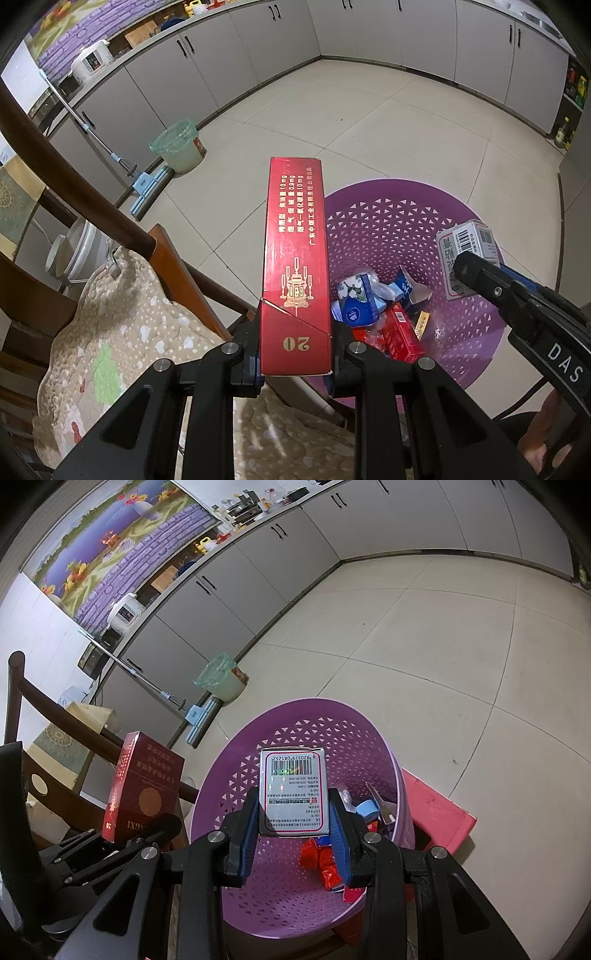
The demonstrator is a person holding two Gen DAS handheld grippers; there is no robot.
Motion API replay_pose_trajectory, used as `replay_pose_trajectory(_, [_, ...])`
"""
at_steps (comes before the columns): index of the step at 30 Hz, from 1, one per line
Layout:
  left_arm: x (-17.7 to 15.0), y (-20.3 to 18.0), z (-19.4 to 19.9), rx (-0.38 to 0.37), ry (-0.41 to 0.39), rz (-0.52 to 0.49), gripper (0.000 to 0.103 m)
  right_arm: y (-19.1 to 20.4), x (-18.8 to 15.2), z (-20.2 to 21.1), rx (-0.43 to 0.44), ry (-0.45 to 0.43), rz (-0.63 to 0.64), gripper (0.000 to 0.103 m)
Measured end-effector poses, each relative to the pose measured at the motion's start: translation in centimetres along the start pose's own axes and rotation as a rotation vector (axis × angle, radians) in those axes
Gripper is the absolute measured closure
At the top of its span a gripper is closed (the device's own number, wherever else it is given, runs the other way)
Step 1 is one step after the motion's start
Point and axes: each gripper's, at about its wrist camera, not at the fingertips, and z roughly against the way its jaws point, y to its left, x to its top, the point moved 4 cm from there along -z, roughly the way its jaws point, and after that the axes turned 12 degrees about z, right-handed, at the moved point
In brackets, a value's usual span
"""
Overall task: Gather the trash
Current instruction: 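Open both grippers to drop the two boxes into the wastebasket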
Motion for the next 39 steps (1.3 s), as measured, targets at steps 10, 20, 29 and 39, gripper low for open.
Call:
replay_pose_trajectory(10, [-0.1,-0.1,-0.2,0.001,0.0,-0.003,0.081,0.0,-0.1,-0.1,0.003,0.003,-0.002,0.066])
replay_pose_trajectory(20, [0.0,-0.1,-0.5,0.004,-0.001,-0.008,0.081,0.1,-0.1,-0.5,0.007,0.013,-0.001,0.066])
replay_pose_trajectory(29, [0.0,-0.2,0.0,-0.006,-0.008,-0.014,0.048,0.2,-0.2,-0.8,0.008,0.021,-0.002,0.064])
replay_pose_trajectory(39, [-0.4,0.0,1.5,-0.009,-0.037,-0.023,0.04,-0.1,0.0,-0.8,-0.014,0.014,-0.013,0.059])
